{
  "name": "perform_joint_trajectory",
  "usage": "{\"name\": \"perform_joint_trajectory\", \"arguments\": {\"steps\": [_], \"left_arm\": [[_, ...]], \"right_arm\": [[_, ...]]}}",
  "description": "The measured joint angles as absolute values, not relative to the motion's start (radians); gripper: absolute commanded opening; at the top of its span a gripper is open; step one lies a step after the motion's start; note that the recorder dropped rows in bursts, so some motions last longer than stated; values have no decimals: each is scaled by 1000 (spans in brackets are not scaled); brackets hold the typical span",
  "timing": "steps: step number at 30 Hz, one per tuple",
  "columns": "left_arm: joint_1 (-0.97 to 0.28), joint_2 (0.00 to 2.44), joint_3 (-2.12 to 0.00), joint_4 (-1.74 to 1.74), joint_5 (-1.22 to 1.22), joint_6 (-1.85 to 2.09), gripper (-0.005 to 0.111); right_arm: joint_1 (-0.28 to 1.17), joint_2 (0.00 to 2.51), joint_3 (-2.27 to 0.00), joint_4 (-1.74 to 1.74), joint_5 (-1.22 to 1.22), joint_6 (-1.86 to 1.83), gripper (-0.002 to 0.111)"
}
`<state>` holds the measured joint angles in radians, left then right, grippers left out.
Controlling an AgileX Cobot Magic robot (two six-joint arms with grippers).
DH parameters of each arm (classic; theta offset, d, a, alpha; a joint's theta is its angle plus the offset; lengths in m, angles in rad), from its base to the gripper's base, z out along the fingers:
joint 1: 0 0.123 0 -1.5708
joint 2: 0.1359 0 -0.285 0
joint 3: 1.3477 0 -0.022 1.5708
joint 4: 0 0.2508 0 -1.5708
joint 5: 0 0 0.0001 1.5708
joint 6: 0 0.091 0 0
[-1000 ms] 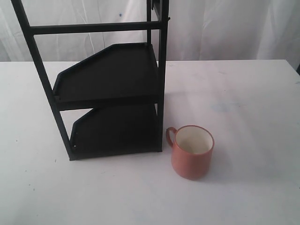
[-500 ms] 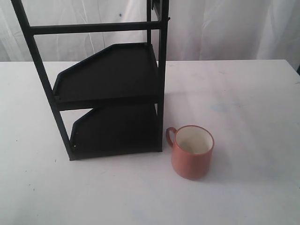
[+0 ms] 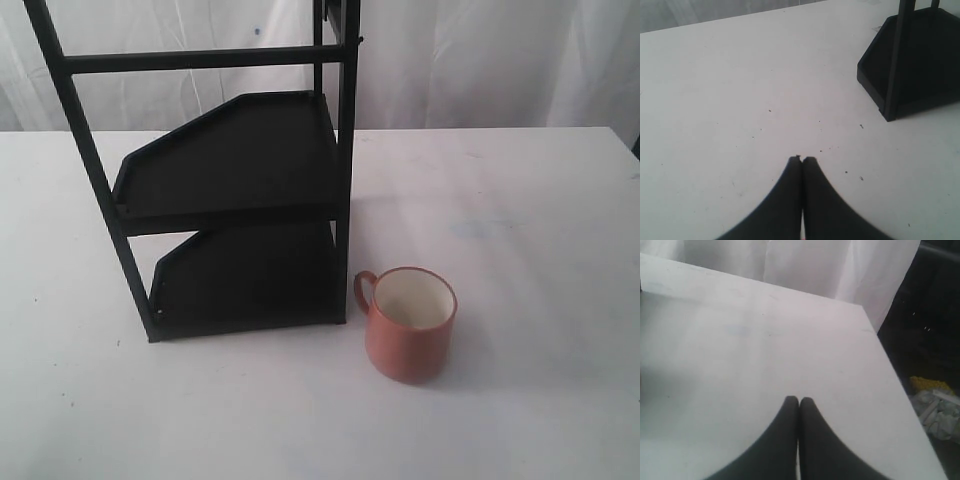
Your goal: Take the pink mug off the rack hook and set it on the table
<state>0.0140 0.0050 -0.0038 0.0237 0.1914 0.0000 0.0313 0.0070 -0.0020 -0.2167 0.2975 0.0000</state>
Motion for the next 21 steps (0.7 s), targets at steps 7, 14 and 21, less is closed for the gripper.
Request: {"name": "perform_joint_trajectory", "arguments": {"steps": [7, 14, 21], "left_arm": [[14, 5, -4, 24, 191, 0, 0], [14, 5, -4, 24, 191, 0, 0], [14, 5, -4, 24, 191, 0, 0]], "right_arm": [[31, 5, -2, -249, 345, 0, 0], [31, 5, -2, -132, 345, -14, 0], [31, 5, -2, -79, 345, -14, 0]]}}
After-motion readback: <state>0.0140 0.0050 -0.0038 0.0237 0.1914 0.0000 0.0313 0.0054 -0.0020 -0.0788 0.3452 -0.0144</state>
